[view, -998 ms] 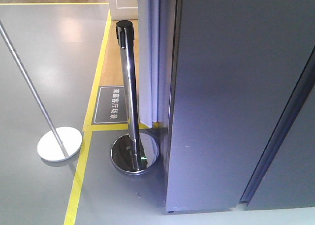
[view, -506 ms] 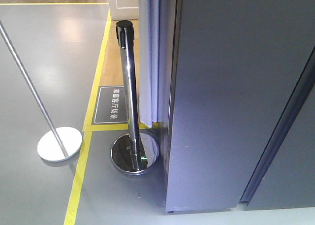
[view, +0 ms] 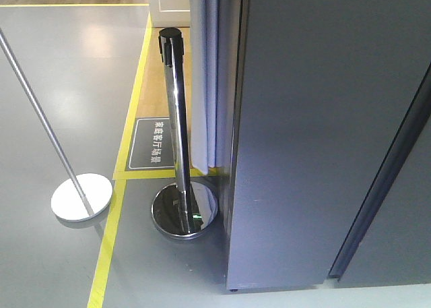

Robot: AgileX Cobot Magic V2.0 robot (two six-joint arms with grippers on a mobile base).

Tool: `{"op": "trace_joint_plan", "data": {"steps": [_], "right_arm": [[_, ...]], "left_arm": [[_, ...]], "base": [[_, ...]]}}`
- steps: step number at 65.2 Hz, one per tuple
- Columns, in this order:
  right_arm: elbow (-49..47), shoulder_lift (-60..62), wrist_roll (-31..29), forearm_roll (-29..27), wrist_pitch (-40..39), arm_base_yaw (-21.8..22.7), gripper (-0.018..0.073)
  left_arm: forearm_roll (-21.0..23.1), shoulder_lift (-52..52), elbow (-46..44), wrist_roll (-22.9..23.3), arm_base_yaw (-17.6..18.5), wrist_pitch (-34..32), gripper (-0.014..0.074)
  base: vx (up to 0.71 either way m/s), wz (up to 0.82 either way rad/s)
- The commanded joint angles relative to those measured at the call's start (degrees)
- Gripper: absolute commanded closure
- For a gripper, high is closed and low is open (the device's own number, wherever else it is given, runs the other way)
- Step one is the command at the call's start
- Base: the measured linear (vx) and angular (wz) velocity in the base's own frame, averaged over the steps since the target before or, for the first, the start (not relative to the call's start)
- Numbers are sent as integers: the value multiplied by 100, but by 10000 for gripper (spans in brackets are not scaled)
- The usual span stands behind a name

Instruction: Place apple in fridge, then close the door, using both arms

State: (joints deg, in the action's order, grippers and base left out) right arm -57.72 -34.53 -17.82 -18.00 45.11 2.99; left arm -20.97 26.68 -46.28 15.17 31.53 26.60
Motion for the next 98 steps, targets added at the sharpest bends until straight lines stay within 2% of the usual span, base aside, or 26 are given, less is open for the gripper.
{"op": "trace_joint_plan", "data": {"steps": [1, 5, 9, 15, 20, 29, 37, 44, 54, 65, 78, 98], "right_arm": [[-130, -34, 7, -70, -378, 11, 568], [-130, -34, 7, -70, -378, 11, 568], [-130, -34, 7, -70, -378, 11, 568], [-130, -34, 7, -57, -353, 11, 568], [-130, -34, 7, -35, -353, 11, 568], [-130, -34, 7, -53, -338, 11, 568], [-130, -34, 7, -53, -338, 11, 568], [-130, -34, 7, -53, -338, 11, 568], [-130, -34, 7, -53, -338, 11, 568], [-130, -34, 7, -56, -318, 11, 568], [-130, -34, 7, -56, -324, 11, 568], [-130, -34, 7, -56, -297, 11, 568]], "left_arm": [[-52, 41, -133, 59, 6, -363, 601], [-12, 41, -34, 16, 6, -479, 601], [-277, -38, 165, -119, 4, -488, 601], [-313, -407, 770, -264, -203, -594, 601], [-115, -812, 1415, -264, -520, -690, 601], [473, -1450, 2610, -264, -1316, -931, 601], [1051, -1861, 3608, -264, -2070, -1545, 601], [1328, -2044, 4264, -264, -2496, -1941, 601], [1550, -2304, 4907, -228, -2863, -2255, 601], [1563, -2372, 4903, -395, -3131, -2070, 601], [1558, -2651, 4903, -395, -3280, -1841, 601], [1564, -2831, 4903, -399, -3188, -1391, 601]], "base": [[0, 0], [0, 0], [0, 0], [0, 0], [0, 0], [0, 0], [0, 0], [0, 0], [0, 0], [0, 0], [0, 0], [0, 0]]}}
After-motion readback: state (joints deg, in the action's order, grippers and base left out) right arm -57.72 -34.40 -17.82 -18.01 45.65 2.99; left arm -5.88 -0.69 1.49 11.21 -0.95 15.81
